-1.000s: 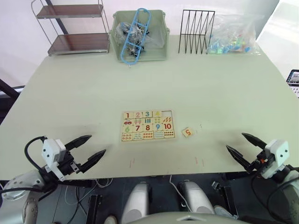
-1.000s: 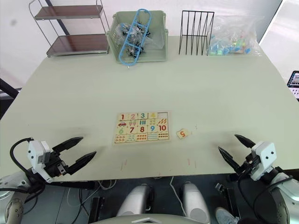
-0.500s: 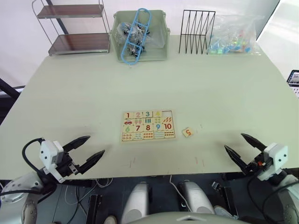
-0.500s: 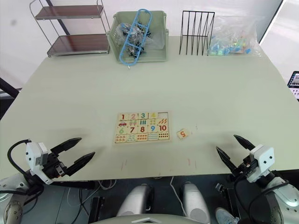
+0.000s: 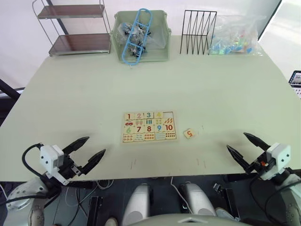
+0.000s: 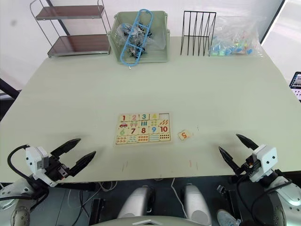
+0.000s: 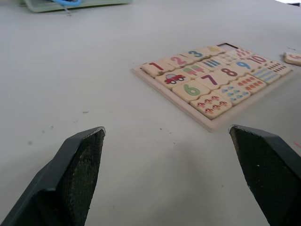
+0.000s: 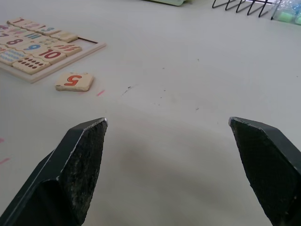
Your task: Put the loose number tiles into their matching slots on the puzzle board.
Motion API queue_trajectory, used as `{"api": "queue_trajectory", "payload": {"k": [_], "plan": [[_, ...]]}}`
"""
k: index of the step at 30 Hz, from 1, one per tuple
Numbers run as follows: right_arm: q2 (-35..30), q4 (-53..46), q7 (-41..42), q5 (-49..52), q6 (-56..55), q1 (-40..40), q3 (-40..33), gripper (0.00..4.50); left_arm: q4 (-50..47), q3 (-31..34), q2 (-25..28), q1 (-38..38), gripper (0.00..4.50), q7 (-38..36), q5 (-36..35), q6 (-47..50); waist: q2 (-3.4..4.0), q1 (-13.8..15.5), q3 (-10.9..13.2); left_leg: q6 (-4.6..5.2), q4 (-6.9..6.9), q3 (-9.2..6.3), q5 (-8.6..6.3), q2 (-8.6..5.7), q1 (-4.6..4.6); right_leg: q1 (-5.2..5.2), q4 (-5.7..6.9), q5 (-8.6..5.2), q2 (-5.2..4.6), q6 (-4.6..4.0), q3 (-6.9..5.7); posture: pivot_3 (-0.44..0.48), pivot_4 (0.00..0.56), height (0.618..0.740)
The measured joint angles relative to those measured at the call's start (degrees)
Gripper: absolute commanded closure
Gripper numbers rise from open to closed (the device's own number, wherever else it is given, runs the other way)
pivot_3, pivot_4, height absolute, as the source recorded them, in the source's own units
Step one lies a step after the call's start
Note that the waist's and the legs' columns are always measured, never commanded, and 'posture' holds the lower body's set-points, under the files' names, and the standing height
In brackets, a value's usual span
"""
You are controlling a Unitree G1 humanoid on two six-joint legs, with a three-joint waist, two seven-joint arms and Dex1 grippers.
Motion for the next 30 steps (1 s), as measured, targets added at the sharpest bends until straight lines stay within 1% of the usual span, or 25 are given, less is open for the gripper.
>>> {"api": "queue_trajectory", "payload": {"k": [4, 6, 7, 14, 15, 18, 23, 30], "plan": [[-0.08, 0.01, 0.06, 0.01, -0.04, -0.41, 0.01, 0.16, -1.09, -0.01, -0.60, 0.59, 0.00, 1.72, 0.11, -0.01, -0.01, 0.02, -0.01, 0.00, 0.00, 0.01, 0.00, 0.00, 0.00, 0.00, 0.00, 0.00, 0.02, 0.00, 0.01, 0.000, 0.150, 0.739], [-0.19, 0.11, 0.36, 0.01, -0.05, -0.65, 0.55, 0.16, -2.21, -0.02, -2.42, 0.99, 0.00, 4.23, 0.11, -0.01, -0.02, 0.05, -0.02, 0.00, 0.01, 0.01, 0.00, 0.00, 0.01, 0.00, 0.00, 0.01, 0.04, 0.00, 0.02, 0.000, 0.150, 0.739], [-0.19, 0.11, 0.41, 0.01, -0.05, -0.66, 0.57, 0.16, -2.23, -0.03, -2.49, 1.01, 0.00, 4.30, 0.11, 0.00, -0.02, 0.05, -0.02, 0.00, 0.01, 0.02, 0.00, 0.00, 0.01, 0.00, 0.00, 0.01, 0.04, 0.00, 0.01, 0.000, 0.150, 0.739], [-1.35, 0.45, 1.75, 0.56, -0.04, -1.03, 0.96, 0.16, -6.01, -0.25, -7.34, 3.59, 0.00, 10.35, 1.29, -0.18, -0.05, 0.14, -0.05, 0.00, 0.02, 0.10, 0.00, 0.00, 0.03, 0.01, 0.00, 0.01, 0.05, 0.01, 0.06, 0.000, 0.150, 0.739], [-1.48, 0.67, 1.85, 0.62, -0.04, -1.25, 0.98, 0.16, -6.44, -0.24, -8.06, 3.59, 0.00, 11.74, 1.39, -0.32, -0.10, 0.23, -0.08, 0.00, 0.03, 0.34, 0.00, 0.00, 0.03, 0.02, 0.00, 0.00, 0.08, 0.01, 0.05, 0.000, 0.150, 0.739], [-1.52, 0.67, 1.82, 0.64, -0.04, -1.35, 1.13, 0.16, -6.63, -0.49, -9.75, 3.65, 0.00, 13.06, 1.88, -0.88, -0.10, 0.27, -0.10, 0.00, 0.03, 0.43, 0.00, 0.00, 0.04, 0.01, 0.00, 0.01, 0.08, 0.01, 0.10, 0.000, 0.150, 0.739], [-1.29, 0.67, 1.62, 0.64, -0.05, -1.28, 2.32, 0.16, -6.47, -1.77, -10.03, 3.71, 0.00, 13.43, 2.50, -1.91, -0.15, 0.27, -0.13, 0.00, 0.03, 0.48, 0.00, 0.01, 0.05, 0.01, 0.00, 0.01, 0.10, 0.01, 0.15, 0.000, 0.150, 0.739], [-1.22, 0.67, 1.57, 0.81, -0.39, -1.33, 3.15, 0.16, -5.24, -1.77, -8.76, 3.29, 0.00, 12.22, 2.46, -2.95, -0.16, 0.28, -0.13, 0.00, 0.03, 0.49, 0.00, 0.01, 0.05, 0.01, 0.00, 0.00, 0.12, 0.01, 0.15, 0.000, 0.150, 0.739]]}}
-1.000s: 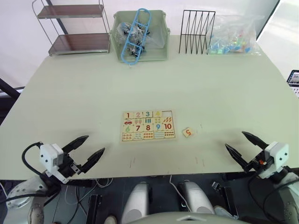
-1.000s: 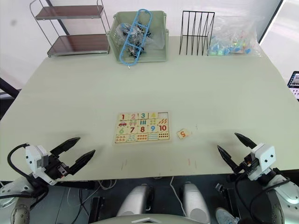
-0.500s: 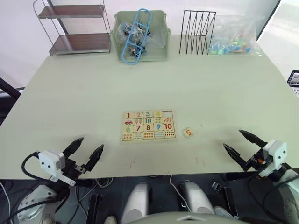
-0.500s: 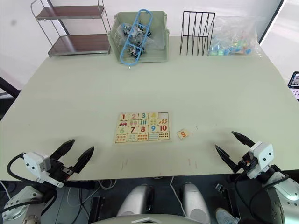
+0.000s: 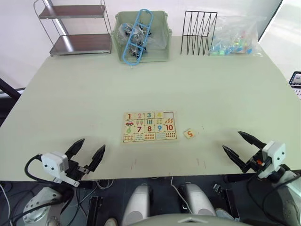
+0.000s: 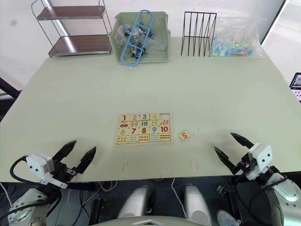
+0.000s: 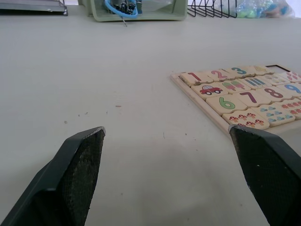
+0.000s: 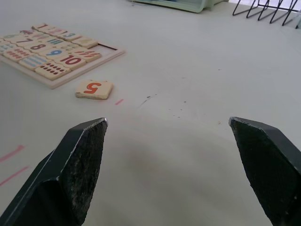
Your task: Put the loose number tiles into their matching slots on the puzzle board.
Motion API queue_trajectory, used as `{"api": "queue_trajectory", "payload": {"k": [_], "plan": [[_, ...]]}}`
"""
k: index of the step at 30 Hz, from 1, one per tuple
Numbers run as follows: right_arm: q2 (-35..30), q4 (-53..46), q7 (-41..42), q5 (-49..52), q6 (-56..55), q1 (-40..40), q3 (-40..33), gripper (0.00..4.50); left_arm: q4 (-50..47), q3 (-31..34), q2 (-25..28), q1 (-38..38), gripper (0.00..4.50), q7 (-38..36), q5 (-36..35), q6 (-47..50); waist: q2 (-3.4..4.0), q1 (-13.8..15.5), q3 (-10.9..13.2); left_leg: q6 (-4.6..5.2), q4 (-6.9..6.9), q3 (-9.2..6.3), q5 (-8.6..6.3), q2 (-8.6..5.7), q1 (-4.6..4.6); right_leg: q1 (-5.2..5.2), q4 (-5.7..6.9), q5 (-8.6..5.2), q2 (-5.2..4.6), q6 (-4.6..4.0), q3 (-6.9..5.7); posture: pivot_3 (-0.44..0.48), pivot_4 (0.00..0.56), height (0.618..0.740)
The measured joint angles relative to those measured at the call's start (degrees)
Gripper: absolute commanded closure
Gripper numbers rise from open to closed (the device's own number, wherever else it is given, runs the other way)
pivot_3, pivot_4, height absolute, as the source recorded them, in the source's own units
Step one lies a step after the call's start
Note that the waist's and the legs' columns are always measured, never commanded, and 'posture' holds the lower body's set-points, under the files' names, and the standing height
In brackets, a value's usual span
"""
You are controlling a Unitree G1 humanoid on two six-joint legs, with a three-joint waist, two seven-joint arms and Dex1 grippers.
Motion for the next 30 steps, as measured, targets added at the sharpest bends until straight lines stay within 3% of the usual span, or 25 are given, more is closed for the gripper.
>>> {"api": "queue_trajectory", "payload": {"k": [10, 19, 30], "plan": [[-0.03, -4.26, -1.30, 1.03, 3.96, -1.23, 4.54, 0.16, 3.19, -0.14, 6.07, -1.54, 0.00, -7.90, -0.58, -1.68, 0.00, 0.15, -0.01, 0.00, 0.01, 0.01, 0.00, 0.01, 0.01, 0.00, 0.01, 0.00, 0.02, -0.01, 0.01, 0.000, 0.150, 0.739], [3.09, -10.82, -12.15, -3.88, 12.03, -4.89, 12.16, 0.16, 3.31, -0.56, 12.92, -2.25, 0.00, -17.25, -4.01, 1.28, -0.04, 0.55, -0.04, 0.00, 0.01, 0.02, 0.00, 0.02, 0.00, -0.02, 0.01, -0.01, 0.01, -0.04, 0.01, 0.000, 0.150, 0.739], [6.74, -11.03, -21.05, -12.79, 16.92, -7.44, 21.33, 0.16, 4.00, -0.55, 21.07, -6.88, 0.00, -28.66, -6.76, 4.77, -0.12, 0.48, -0.08, 0.00, 0.02, 0.02, 0.00, 0.04, 0.00, -0.03, 0.02, -0.01, 0.02, -0.06, -0.01, 0.000, 0.150, 0.739]]}}
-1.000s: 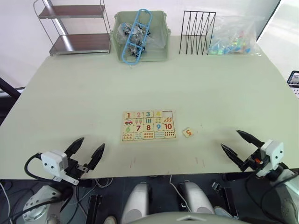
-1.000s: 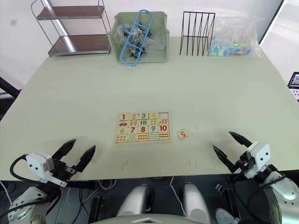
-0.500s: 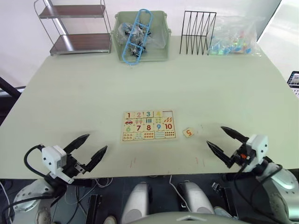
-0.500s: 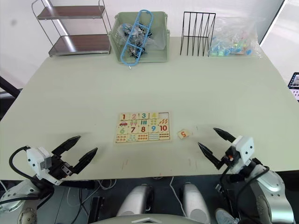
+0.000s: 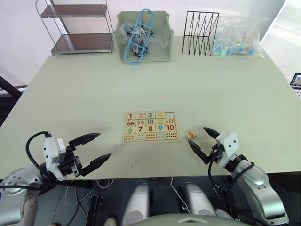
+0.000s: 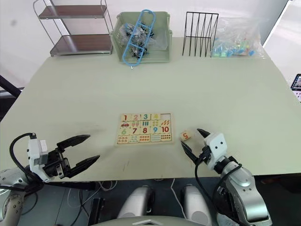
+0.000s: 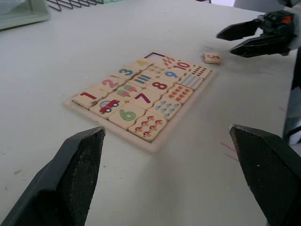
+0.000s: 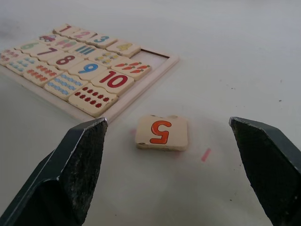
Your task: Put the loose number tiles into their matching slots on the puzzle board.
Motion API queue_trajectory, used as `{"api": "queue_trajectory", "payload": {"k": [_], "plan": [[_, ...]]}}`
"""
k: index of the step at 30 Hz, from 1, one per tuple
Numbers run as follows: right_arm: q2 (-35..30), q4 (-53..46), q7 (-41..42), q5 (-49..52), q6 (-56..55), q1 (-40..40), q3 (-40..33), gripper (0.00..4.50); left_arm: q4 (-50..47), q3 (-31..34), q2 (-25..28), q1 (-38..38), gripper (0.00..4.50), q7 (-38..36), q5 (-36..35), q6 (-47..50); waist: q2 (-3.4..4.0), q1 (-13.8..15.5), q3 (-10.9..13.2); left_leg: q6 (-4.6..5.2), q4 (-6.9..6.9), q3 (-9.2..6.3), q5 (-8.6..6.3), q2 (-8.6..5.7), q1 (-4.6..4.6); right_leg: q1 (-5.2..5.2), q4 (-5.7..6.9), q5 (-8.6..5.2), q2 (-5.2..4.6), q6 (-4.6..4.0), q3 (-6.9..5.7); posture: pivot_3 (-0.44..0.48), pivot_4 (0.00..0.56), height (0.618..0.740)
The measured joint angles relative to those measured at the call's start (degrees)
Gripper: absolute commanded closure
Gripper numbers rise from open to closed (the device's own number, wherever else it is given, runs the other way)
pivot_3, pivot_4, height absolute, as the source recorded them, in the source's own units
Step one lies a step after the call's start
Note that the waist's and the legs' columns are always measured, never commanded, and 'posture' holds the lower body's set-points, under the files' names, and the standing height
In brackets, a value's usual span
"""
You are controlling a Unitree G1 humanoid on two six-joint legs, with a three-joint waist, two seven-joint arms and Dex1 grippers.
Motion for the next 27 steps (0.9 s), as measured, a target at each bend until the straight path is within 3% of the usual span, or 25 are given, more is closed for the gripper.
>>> {"api": "queue_trajectory", "payload": {"k": [20, 21, 22, 23, 27], "plan": [[3.50, 4.02, -5.20, -5.48, 3.29, -3.74, 3.56, 0.16, 0.18, 0.75, 1.39, -1.98, 0.00, -4.13, -2.34, 2.43, -0.12, 0.00, -0.08, 0.00, 0.00, -0.01, 0.00, 0.05, 0.02, 0.00, 0.01, 0.00, 0.04, -0.02, 0.00, 0.000, 0.150, 0.739], [3.53, 4.04, -5.20, -5.49, 3.52, -3.87, 3.55, 0.66, -0.24, 0.85, 1.39, -1.48, 0.00, -4.89, -2.62, 2.62, -0.15, -0.01, -0.10, 0.00, 0.00, -0.02, 0.00, 0.05, 0.02, 0.00, 0.01, 0.00, 0.04, -0.02, -0.01, 0.000, 0.150, 0.739], [3.55, 4.07, -5.21, -5.49, 3.59, -3.93, 3.55, 0.68, -0.34, 0.86, 1.39, -1.32, 0.00, -5.16, -2.81, 2.67, -0.16, 0.00, -0.10, 0.00, 0.00, -0.02, 0.00, 0.05, 0.02, 0.00, 0.00, 0.00, 0.04, -0.02, 0.00, 0.000, 0.150, 0.739], [3.55, 4.11, -5.21, -5.54, 3.66, -4.02, 3.55, 0.97, -0.47, 0.99, 1.39, -1.13, 0.00, -5.69, -3.09, 2.72, -0.17, 0.02, -0.11, 0.00, 0.00, -0.03, 0.00, 0.05, 0.02, 0.00, 0.01, 0.00, 0.04, -0.03, -0.02, 0.000, 0.150, 0.739], [3.53, 4.21, -5.16, -5.65, 3.61, -4.21, 3.59, 3.04, -0.78, 1.39, 1.39, -0.67, 0.00, -7.42, -3.71, 2.69, -0.20, 0.03, -0.13, 0.00, 0.00, -0.01, 0.00, 0.06, 0.02, 0.01, 0.00, -0.01, 0.05, -0.04, -0.01, 0.000, 0.150, 0.739]]}}
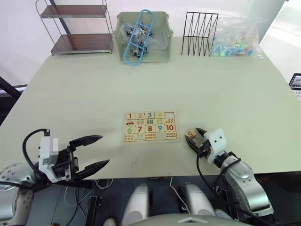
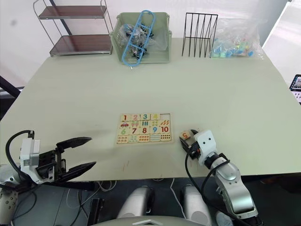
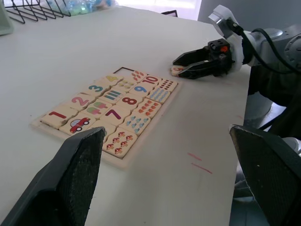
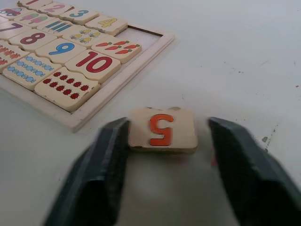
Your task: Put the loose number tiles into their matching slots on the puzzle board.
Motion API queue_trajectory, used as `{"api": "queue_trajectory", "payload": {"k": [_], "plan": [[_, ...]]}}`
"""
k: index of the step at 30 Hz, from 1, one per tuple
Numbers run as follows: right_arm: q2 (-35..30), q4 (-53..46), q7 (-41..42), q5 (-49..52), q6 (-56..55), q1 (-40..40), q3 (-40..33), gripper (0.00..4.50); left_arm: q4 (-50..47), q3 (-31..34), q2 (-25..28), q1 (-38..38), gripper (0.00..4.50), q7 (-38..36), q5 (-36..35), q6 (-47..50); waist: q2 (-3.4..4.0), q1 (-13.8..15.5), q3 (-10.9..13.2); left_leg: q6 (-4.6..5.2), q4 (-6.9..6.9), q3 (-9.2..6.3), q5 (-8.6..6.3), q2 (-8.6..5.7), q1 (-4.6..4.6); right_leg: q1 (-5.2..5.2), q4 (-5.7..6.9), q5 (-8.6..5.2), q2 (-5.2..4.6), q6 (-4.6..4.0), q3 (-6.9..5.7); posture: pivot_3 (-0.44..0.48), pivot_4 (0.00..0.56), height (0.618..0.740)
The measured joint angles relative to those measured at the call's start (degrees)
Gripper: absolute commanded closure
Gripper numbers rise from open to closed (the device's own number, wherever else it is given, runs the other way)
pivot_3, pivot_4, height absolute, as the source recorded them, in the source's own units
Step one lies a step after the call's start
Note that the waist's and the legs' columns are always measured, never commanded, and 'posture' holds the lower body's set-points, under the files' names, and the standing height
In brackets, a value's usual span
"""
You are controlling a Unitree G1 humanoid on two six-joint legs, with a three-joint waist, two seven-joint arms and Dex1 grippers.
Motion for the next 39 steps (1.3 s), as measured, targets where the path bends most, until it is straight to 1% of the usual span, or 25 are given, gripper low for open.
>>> {"api": "queue_trajectory", "payload": {"k": [11, 16, 20, 24, 26, 27, 28, 31, 33, 36, 39], "plan": [[-0.88, 0.60, 0.78, -0.22, -0.50, -0.80, 0.00, 3.04, 0.22, 0.71, 0.00, -1.18, 0.00, -2.70, -0.16, -0.89, -0.02, 0.01, -0.01, 0.00, 0.00, 0.00, 0.00, 0.00, 0.00, 0.00, 0.00, -0.07, 0.01, -0.12, 0.00, 0.000, 0.150, 0.739], [-5.40, 0.60, 4.35, 0.37, -1.03, -1.65, -0.67, 3.04, 0.76, 0.70, -0.01, -2.01, 0.00, -3.42, -0.07, -1.13, -0.02, 0.21, -0.01, 0.00, 0.01, 0.01, 0.00, -0.02, -0.01, 0.01, -0.02, -0.07, -0.01, -0.12, -0.01, 0.000, 0.150, 0.739], [-9.49, 0.64, 9.03, 3.19, -0.23, -2.71, -2.61, 3.04, 0.77, 0.67, -0.02, -2.42, 0.00, -3.67, 0.15, -1.19, -0.01, 0.12, -0.01, 0.00, 0.01, 0.01, 0.00, -0.01, -0.01, 0.00, -0.01, 0.02, 0.00, 0.03, 0.00, 0.000, 0.150, 0.739], [-14.99, 1.16, 17.11, 7.69, 0.04, -5.27, -3.90, 3.04, 0.77, 0.62, -0.07, -3.01, 0.00, -3.98, 0.33, -1.21, 0.00, 0.03, 0.00, 0.00, 0.01, 0.01, 0.00, -0.01, -0.01, 0.00, -0.01, 0.03, 0.01, 0.05, 0.00, 0.000, 0.150, 0.739], [-17.05, 2.49, 21.09, 9.69, 0.04, -6.91, -4.36, 3.04, 0.80, 0.56, -0.09, -3.23, 0.00, -4.08, 0.35, -1.21, 0.01, 0.02, 0.01, 0.00, 0.01, 0.01, 0.00, -0.01, -0.01, 0.00, -0.01, 0.04, 0.01, 0.06, 0.00, 0.000, 0.150, 0.739], [-18.62, 4.19, 24.63, 11.47, 0.04, -8.67, -4.85, 3.04, 0.87, 0.53, -0.10, -3.41, 0.00, -4.29, 0.35, -1.22, 0.01, 0.04, 0.01, 0.00, 0.01, 0.01, 0.00, -0.01, -0.01, 0.00, -0.01, 0.04, 0.01, 0.06, -0.01, 0.000, 0.150, 0.739], [-19.17, 4.69, 25.57, 11.89, 0.04, -9.20, -5.03, 3.04, 0.92, 0.47, -0.09, -3.51, 0.00, -4.38, 0.36, -1.21, 0.01, 0.04, 0.01, 0.00, 0.01, 0.02, 0.00, -0.01, -0.01, 0.00, -0.01, 0.04, 0.01, 0.06, 0.00, 0.000, 0.150, 0.739], [-23.20, 11.17, 35.87, 14.74, -0.11, -15.94, -4.85, 3.04, 1.35, 0.04, -0.09, -4.13, 0.00, -4.86, 0.40, -1.26, 0.04, -0.03, 0.05, 0.01, 0.04, 0.03, 0.00, 0.00, -0.01, 0.01, 0.00, 0.05, 0.02, 0.07, 0.00, 0.000, 0.150, 0.739], [-24.54, 14.40, 40.65, 15.02, -1.01, -19.29, -4.43, 3.04, 1.49, -0.28, -0.09, -4.36, 0.00, -5.05, 0.40, -1.26, 0.04, 0.01, 0.05, 0.01, 0.04, -0.01, 0.00, 0.00, -0.01, 0.01, -0.01, 0.05, 0.03, 0.07, -0.05, 0.000, 0.150, 0.739], [-25.22, 20.71, 47.58, 14.31, -4.32, -24.16, -2.24, 3.04, 1.65, -0.38, -0.05, -4.45, 0.00, -5.27, 0.37, -1.27, 0.05, -0.05, 0.06, 0.01, 0.03, -0.04, 0.00, 0.01, -0.03, 0.00, -0.01, 0.06, 0.03, 0.07, -0.09, 0.000, 0.150, 0.739], [-25.22, 31.95, 56.98, 11.71, -10.98, -32.52, 1.16, 3.04, 1.09, -0.25, 0.09, -3.50, 0.00, -5.30, 0.33, -1.19, 0.16, -0.36, 0.14, 0.01, 0.07, 0.05, 0.00, 0.01, -0.01, 0.00, 0.00, 0.08, 0.02, 0.08, -0.01, 0.000, 0.150, 0.739]]}}
